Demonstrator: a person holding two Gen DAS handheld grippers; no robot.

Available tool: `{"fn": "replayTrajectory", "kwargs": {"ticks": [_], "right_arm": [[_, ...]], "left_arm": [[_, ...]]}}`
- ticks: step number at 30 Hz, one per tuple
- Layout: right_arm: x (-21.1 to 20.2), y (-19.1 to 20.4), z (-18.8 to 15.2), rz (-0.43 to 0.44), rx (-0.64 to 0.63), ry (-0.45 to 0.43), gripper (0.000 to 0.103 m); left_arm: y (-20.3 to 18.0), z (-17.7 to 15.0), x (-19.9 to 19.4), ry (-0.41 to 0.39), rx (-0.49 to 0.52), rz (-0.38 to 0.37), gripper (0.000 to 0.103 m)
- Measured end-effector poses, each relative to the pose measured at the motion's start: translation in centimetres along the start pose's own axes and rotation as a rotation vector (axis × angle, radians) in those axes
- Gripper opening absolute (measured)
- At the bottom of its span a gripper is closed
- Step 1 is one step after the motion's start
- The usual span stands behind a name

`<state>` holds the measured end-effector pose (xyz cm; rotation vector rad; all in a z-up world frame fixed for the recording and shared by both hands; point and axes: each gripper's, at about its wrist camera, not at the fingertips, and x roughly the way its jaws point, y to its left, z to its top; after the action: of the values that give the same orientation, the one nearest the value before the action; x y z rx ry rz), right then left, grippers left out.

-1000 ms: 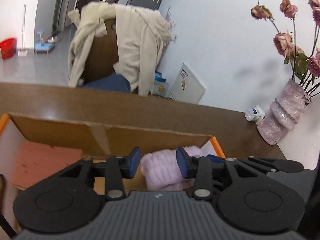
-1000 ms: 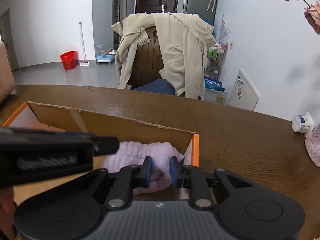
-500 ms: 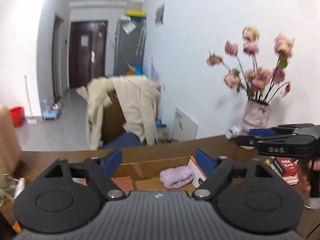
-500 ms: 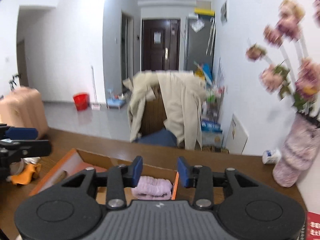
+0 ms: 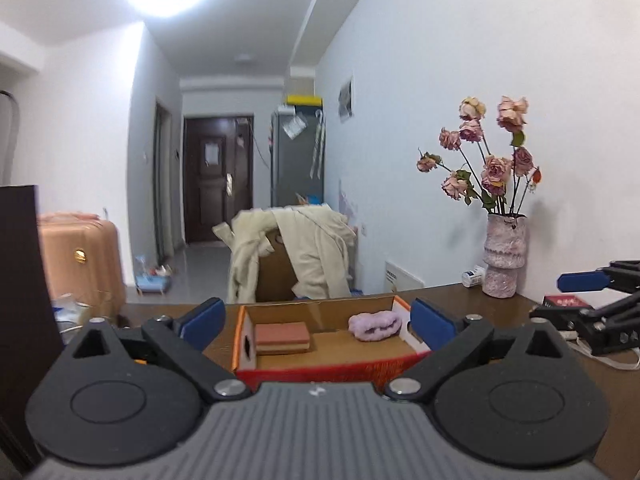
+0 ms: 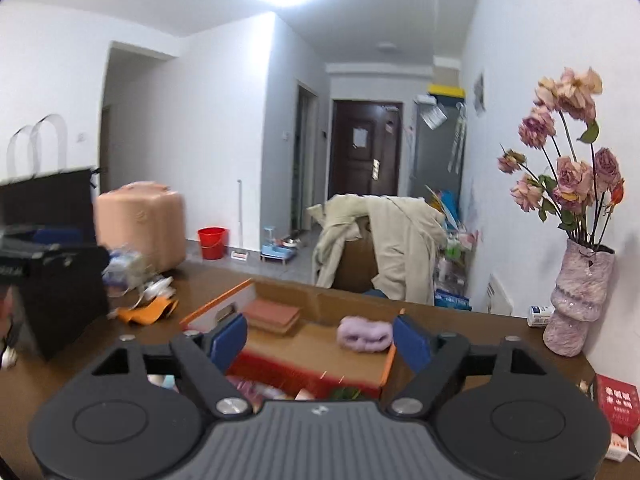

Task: Organize soft objects
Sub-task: 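Withdraw both grippers from the box back over the pile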

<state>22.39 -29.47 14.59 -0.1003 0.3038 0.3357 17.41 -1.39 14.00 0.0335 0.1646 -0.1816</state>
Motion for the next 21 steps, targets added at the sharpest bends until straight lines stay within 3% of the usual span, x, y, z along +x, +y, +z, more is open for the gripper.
{"fn": "replayTrajectory", "kwargs": {"ticks": [2,5,11,16,21], "right_arm": [[-1.9,1.9,-2.2,0.002,-0.029,-0.028,0.087],[-4.1,4.5,-5.5,-0.004,-0.039,-0.051,0.087],[-6.3,7.4,-10.9,0.011,0.055,-0.033,0.088],[-5.2,7.7,-12.4,0.001,0.075,0.044,0.088],[-3.7,6.7,-12.4,-0.03,0.11,0.059,0.087]], "left_arm": [[-0.5,-2.1,-1.8,-0.004,0.002,0.023,0.103],[-0.9,-4.7,-3.7,0.015,-0.042,0.033,0.103],[-0.5,-7.8,-4.6,0.095,-0.083,0.028,0.103],[0.3,-8.7,-2.9,0.146,-0.129,0.025,0.103],[-0.4,-9.5,-0.8,0.189,-0.12,-0.023,0.103]]}}
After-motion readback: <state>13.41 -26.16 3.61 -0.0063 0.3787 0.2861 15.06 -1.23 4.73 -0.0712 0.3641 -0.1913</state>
